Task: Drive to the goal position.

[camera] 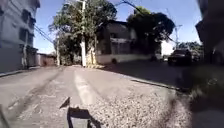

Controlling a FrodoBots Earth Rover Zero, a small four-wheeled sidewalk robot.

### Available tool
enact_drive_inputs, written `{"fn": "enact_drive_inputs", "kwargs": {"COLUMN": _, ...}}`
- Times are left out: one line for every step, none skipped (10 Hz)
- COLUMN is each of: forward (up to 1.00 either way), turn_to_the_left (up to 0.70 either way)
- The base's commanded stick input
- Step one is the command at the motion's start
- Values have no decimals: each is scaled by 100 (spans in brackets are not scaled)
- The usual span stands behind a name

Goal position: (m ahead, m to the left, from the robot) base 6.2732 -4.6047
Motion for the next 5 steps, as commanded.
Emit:
{"fn": "enact_drive_inputs", "kwargs": {"forward": 66, "turn_to_the_left": -33}}
{"fn": "enact_drive_inputs", "kwargs": {"forward": 66, "turn_to_the_left": -33}}
{"fn": "enact_drive_inputs", "kwargs": {"forward": 66, "turn_to_the_left": -33}}
{"fn": "enact_drive_inputs", "kwargs": {"forward": 66, "turn_to_the_left": -33}}
{"fn": "enact_drive_inputs", "kwargs": {"forward": 66, "turn_to_the_left": -33}}
